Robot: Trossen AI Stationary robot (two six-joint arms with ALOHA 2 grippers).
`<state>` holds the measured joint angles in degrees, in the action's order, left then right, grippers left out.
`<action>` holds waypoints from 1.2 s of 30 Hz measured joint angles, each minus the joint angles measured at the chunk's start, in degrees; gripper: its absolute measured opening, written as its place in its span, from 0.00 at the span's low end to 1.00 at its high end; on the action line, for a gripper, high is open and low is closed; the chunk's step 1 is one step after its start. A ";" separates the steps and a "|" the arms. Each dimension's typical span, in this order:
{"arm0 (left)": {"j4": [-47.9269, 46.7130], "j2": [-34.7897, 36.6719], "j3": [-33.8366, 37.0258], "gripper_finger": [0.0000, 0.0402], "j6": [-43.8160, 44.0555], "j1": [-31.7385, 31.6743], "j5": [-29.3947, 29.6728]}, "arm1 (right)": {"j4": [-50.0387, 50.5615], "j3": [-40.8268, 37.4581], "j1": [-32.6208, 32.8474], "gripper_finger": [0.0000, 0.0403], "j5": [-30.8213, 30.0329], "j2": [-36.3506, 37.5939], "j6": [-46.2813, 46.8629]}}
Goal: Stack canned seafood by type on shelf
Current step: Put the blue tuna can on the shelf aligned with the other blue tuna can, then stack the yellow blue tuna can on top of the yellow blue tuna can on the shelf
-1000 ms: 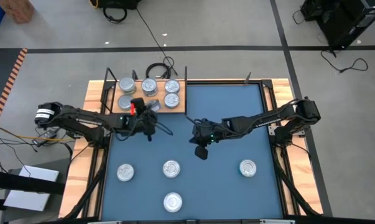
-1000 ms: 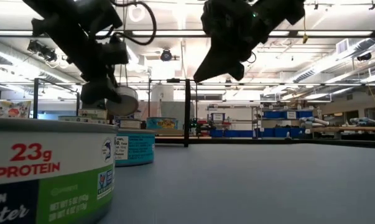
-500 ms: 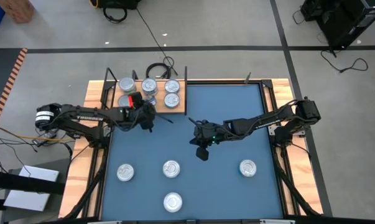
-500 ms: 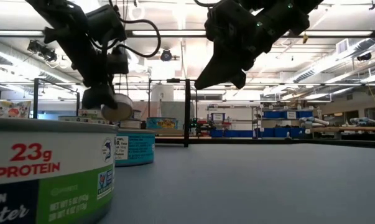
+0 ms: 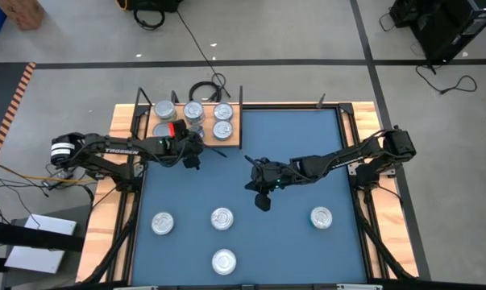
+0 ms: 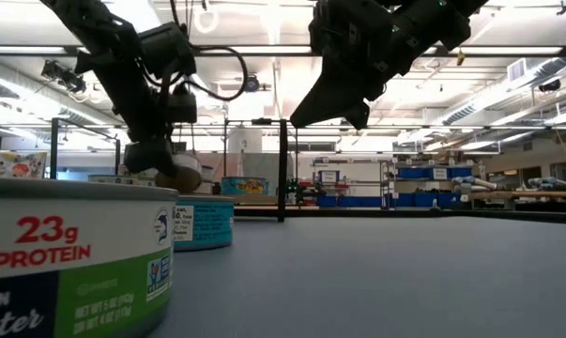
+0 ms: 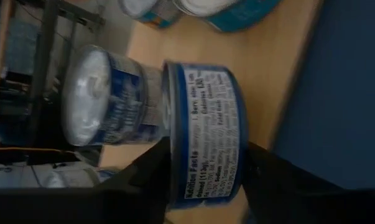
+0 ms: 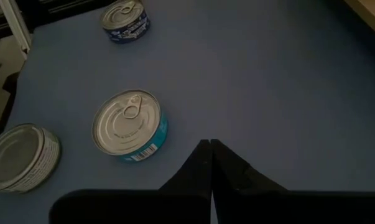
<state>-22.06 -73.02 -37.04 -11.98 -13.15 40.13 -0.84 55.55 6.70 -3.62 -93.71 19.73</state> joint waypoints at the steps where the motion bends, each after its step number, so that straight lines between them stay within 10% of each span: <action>1: -0.13 -0.40 0.03 0.49 0.11 0.00 -0.33 | 0.00 0.00 0.00 0.02 0.02 0.00 -0.02; 8: -0.09 -0.58 0.04 0.63 0.23 0.00 0.44 | 0.02 0.02 0.00 0.02 0.00 0.00 -0.02; 26: -7.82 -0.40 -1.87 0.63 4.74 0.24 2.61 | 0.09 0.02 0.01 0.02 0.02 0.00 -1.14; 36: -17.30 -0.38 -9.64 0.41 6.58 5.46 -8.28 | 0.50 0.04 1.10 0.02 0.04 0.00 -5.16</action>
<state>-39.37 -73.41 -46.68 -5.40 -7.69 31.85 -0.34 55.59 7.79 -3.57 -93.71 14.57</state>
